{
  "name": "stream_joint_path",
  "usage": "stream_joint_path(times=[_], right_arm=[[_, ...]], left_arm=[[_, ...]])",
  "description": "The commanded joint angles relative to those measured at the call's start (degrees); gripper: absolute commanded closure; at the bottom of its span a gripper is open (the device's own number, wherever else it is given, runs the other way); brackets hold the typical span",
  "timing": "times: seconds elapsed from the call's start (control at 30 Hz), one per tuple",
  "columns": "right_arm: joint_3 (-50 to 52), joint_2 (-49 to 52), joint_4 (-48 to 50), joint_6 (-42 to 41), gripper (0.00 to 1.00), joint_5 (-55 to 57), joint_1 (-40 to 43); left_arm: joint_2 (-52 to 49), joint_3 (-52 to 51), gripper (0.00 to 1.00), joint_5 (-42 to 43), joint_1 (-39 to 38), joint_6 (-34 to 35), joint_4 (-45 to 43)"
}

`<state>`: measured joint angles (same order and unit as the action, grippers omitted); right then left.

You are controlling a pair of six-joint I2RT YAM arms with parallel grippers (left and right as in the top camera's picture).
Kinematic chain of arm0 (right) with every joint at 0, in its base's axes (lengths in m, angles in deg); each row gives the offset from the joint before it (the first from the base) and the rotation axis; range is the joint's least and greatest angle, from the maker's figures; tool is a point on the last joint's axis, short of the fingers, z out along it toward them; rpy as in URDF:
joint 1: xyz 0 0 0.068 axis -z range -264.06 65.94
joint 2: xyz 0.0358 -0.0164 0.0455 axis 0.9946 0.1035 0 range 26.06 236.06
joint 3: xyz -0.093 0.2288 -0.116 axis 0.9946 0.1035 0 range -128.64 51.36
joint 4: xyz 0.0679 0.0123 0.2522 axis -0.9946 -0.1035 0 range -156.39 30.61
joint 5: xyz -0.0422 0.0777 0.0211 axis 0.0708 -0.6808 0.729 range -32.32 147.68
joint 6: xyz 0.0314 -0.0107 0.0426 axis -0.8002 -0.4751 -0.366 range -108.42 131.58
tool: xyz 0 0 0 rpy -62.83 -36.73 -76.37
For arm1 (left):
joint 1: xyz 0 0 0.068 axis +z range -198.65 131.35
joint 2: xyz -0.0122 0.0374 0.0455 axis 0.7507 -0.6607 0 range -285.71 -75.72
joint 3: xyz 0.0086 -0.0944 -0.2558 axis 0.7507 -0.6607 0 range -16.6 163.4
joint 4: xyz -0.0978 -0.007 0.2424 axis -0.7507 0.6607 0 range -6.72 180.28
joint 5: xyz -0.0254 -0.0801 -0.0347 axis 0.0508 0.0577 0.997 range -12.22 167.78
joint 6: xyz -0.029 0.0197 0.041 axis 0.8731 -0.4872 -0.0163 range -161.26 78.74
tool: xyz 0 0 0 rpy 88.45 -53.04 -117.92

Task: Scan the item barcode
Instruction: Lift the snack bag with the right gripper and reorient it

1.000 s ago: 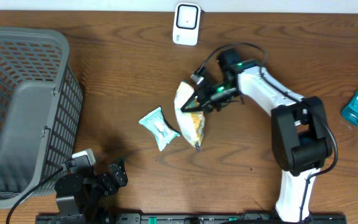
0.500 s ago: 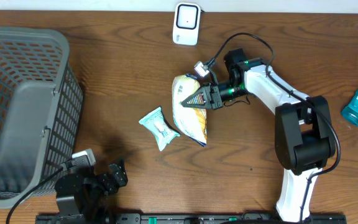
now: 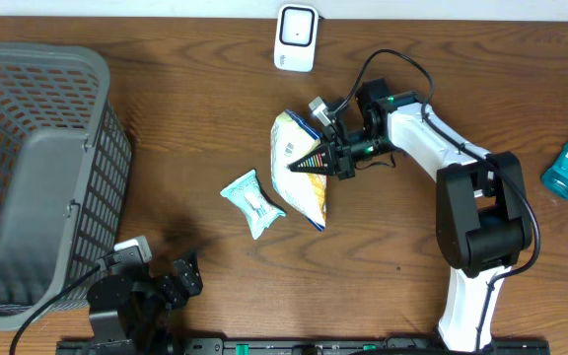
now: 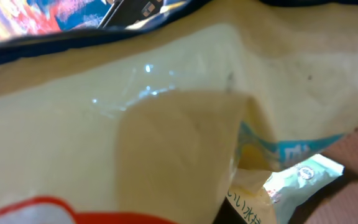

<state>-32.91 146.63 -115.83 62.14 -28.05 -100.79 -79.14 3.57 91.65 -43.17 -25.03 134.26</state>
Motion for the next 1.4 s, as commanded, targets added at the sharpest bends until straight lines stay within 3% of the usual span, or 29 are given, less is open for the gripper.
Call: stream_joint_path(times=[0.0, 0.17, 0.27, 0.4, 0.7, 1.07, 1.37], right_arm=[[-0.1, 0.1, -2.3, 1.8, 0.99, -3.8, 0.0], [-0.2, -2.1, -10.4, 6.3, 0.99, -3.8, 0.3], [-0.1, -4.5, -19.2, 15.6, 0.99, -3.8, 0.5], [-0.1, -8.4, -40.5, 36.9, 0.99, -3.8, 1.3], [5.3, -11.8, -41.1, 39.4, 0.99, -2.0, 0.1], [25.1, -13.8, -41.1, 51.4, 0.99, -3.8, -1.5], [31.6, -16.0, -41.1, 52.4, 0.99, -3.8, -1.8]], left_arm=[[0.1, 0.0, 0.02, 0.7, 0.2, -0.7, 0.0], [0.1, 0.0, 0.02, 0.7, 0.2, -0.7, 0.0], [0.1, 0.0, 0.02, 0.7, 0.2, -0.7, 0.0], [0.1, 0.0, 0.02, 0.7, 0.2, -0.7, 0.0], [0.1, 0.0, 0.02, 0.7, 0.2, -0.7, 0.0], [0.1, 0.0, 0.02, 0.7, 0.2, -0.7, 0.0], [0.1, 0.0, 0.02, 0.7, 0.2, -0.7, 0.0]])
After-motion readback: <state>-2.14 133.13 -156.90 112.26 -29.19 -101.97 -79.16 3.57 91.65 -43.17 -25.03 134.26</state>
